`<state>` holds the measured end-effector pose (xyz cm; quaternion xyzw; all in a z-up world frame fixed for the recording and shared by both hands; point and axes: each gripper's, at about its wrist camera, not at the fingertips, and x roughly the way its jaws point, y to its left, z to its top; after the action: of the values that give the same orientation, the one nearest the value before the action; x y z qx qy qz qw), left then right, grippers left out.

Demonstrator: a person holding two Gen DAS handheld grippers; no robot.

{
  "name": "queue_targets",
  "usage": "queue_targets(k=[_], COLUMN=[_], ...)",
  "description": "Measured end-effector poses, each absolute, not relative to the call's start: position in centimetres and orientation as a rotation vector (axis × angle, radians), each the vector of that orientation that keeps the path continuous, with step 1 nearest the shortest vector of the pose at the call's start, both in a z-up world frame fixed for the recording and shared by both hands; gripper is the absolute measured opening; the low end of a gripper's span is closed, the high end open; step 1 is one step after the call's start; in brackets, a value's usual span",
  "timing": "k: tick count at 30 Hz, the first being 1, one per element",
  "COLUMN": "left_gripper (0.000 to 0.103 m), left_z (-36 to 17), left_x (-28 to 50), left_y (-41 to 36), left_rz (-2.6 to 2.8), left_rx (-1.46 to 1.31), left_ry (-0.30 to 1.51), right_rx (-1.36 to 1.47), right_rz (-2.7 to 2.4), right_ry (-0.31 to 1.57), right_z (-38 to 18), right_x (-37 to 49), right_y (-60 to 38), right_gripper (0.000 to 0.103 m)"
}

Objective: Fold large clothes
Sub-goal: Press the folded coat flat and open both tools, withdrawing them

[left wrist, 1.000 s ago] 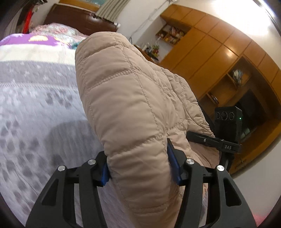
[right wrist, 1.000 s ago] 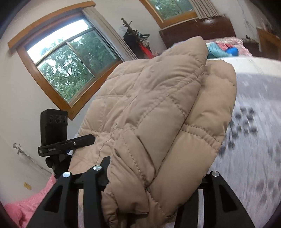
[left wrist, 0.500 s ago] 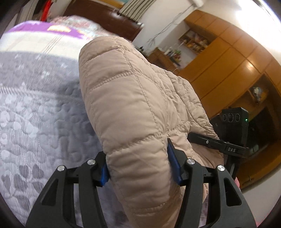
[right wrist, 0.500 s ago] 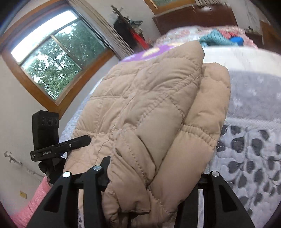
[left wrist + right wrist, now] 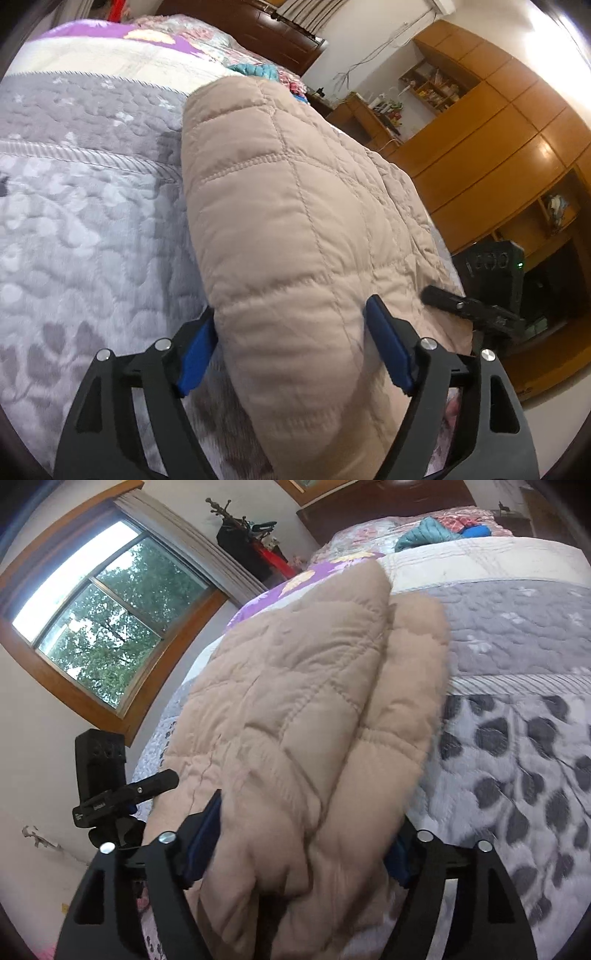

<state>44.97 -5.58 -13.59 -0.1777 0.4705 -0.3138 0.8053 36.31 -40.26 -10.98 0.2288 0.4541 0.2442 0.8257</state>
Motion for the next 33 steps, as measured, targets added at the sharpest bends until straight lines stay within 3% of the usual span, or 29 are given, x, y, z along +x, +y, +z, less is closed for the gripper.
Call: queue_targets(k=[11,23,28,30,33], left_gripper=[0.081,0.085,0.084,0.085,0.089], left_z=[-10.9,-14.1,-12.1,-11.0,-9.5], left_x=[38.1,37.6,36.4,35.3,33.5], left_y=[-4.7,-3.9,-4.1,-4.5,-4.7], left_rz=[-0.575,-0.542,-0.444,-0.373,-0.298], left_rx=[-0.215,-0.224,-0.18,-0.135,-0.086], left_ry=[0.915,0.95,0.946,0.958,0.944], right_rx=[0.436,0.425,0.355,0.281,0.186], right_rz=[0.458,0.37,0.308,0.242,0.148], right_ry=[0.916,0.981,0.958,0.959,0.942], right_z=[-9.7,-13.5,-10.6,-8.8,-6.7], right_x=[28.2,27.9,26.9,25.9,24.3], right_y=[-41.6,-41.6,-39.6,-38.2,-36.2], right_gripper=[0.077,0.077,0.077,0.09,0.099])
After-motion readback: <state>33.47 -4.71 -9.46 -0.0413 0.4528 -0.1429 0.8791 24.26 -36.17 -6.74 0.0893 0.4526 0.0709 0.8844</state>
